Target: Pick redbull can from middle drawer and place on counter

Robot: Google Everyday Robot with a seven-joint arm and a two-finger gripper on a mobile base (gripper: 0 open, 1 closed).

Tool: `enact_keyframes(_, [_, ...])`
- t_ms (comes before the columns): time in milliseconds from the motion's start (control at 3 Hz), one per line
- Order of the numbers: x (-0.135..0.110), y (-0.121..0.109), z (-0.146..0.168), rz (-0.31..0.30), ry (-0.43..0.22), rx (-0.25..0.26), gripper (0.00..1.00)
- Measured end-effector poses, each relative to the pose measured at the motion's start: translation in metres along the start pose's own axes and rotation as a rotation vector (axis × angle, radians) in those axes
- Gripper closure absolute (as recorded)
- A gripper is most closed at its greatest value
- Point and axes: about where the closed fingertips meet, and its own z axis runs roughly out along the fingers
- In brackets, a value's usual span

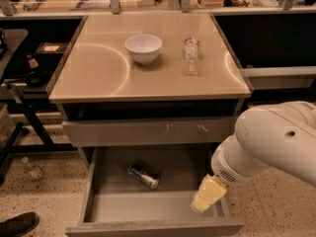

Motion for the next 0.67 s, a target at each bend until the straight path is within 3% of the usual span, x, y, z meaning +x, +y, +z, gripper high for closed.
enact_keyframes(667, [-0.015, -0.008, 0.051, 0.041, -0.080, 0.004, 0.00])
